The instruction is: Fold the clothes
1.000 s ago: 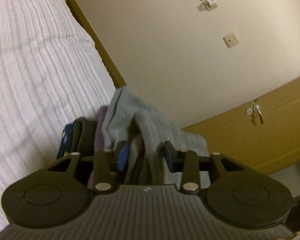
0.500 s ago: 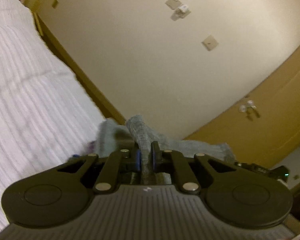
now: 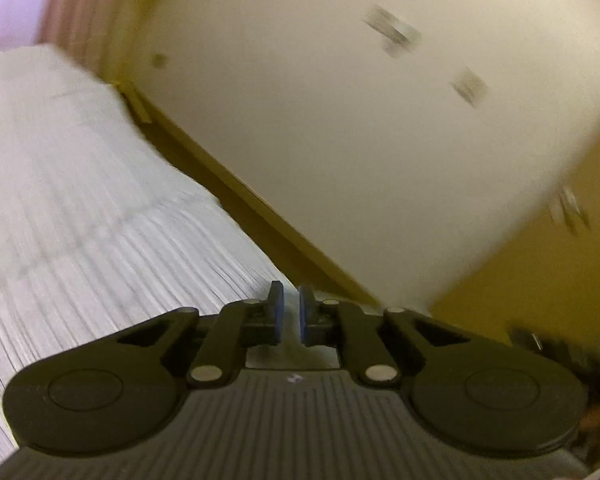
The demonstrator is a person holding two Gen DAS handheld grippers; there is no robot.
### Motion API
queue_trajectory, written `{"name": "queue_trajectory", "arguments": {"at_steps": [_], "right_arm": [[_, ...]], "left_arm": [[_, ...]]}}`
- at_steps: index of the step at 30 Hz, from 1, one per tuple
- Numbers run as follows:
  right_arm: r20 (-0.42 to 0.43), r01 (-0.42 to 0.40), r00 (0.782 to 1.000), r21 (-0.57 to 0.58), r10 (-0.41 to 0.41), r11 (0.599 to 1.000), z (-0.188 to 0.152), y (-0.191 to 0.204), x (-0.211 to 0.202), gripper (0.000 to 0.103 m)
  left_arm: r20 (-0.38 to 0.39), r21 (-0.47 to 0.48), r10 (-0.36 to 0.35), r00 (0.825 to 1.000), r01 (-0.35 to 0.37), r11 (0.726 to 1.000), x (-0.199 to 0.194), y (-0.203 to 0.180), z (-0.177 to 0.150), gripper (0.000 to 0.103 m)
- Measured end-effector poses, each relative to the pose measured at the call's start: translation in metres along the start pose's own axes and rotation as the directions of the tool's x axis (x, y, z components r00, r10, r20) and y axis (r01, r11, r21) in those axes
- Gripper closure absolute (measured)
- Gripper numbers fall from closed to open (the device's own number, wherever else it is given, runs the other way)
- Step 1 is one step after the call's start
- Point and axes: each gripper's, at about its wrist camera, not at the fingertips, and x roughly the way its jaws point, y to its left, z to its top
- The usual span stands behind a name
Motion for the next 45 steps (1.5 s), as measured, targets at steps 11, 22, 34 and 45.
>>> {"name": "queue_trajectory", "arguments": {"at_steps": [11, 22, 34, 45], "right_arm": [[-0.131, 0.029, 0.989, -0.263, -0.066, 0.964, -0.073, 0.087, 0.077, 0.055], [-0.079, 0.018, 0.996, -0.181, -0.033, 0.983, -0.07, 0.086, 0.017, 0.054], [-0.232, -0.006, 0.97, -0.299, -0.067, 0.954, -0.126, 0.099, -0.01, 0.055], [-0.329, 0.063, 0.934, -0.237, -0.141, 0.969, -0.127, 0.111, -0.075, 0.054]], "left_arm": [[0.019, 0.209, 0.12, 0.993, -0.121, 0.97, 0.079, -0.038, -0.05, 0.1], [0.063, 0.205, 0.163, 0.985, -0.172, 0.963, 0.018, -0.045, -0.046, 0.101], [-0.032, 0.114, 0.29, 0.956, -0.285, 0.952, -0.026, -0.054, -0.103, 0.1], [-0.123, 0.112, 0.382, 0.916, -0.369, 0.923, -0.086, -0.083, -0.096, 0.092]]}}
